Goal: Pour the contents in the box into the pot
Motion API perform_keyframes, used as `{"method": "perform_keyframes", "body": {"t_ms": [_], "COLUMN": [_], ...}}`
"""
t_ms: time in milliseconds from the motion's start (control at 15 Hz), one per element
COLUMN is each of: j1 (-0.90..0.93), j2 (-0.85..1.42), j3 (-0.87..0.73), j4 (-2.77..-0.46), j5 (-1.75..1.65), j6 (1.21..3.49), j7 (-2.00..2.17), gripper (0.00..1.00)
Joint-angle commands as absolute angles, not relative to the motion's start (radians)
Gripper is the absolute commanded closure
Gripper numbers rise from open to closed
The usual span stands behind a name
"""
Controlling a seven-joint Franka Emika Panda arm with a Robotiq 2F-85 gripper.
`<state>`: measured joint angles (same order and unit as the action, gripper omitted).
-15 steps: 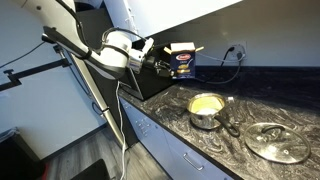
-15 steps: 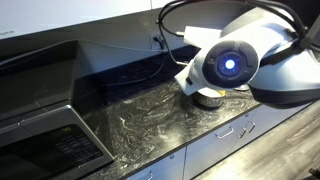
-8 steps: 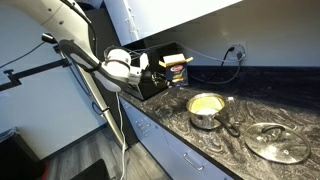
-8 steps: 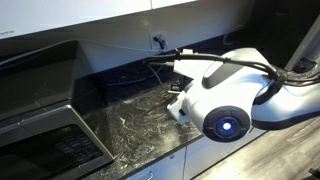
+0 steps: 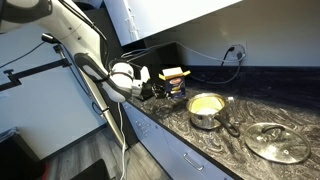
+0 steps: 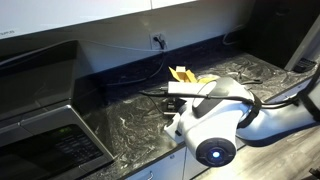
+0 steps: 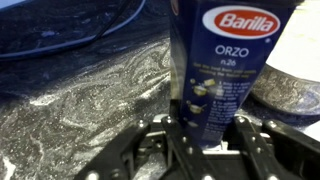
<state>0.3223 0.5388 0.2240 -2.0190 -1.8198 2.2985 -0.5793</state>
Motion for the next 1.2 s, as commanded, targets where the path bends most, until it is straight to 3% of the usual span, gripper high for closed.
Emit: {"method": "perform_keyframes", "body": {"t_ms": [0, 867, 933, 1000, 1133], "j1": [0.35, 0.401, 0.403, 0.405, 0.406], "j2": [0.623, 0.871, 0.874, 0.874, 0.866], "j3": [0.222, 0.21, 0.212, 0.214, 0.217], "j4": [-1.939, -1.716, -1.711, -1.709, -1.714], "j5": [-1.842, -1.81, -1.807, -1.805, -1.802], "j6": [2.245, 2.15, 2.144, 2.142, 2.14], "j7": [-0.572, -0.629, -0.636, -0.638, -0.635], "gripper": [0.87, 0.87, 0.65, 0.37, 0.38]}}
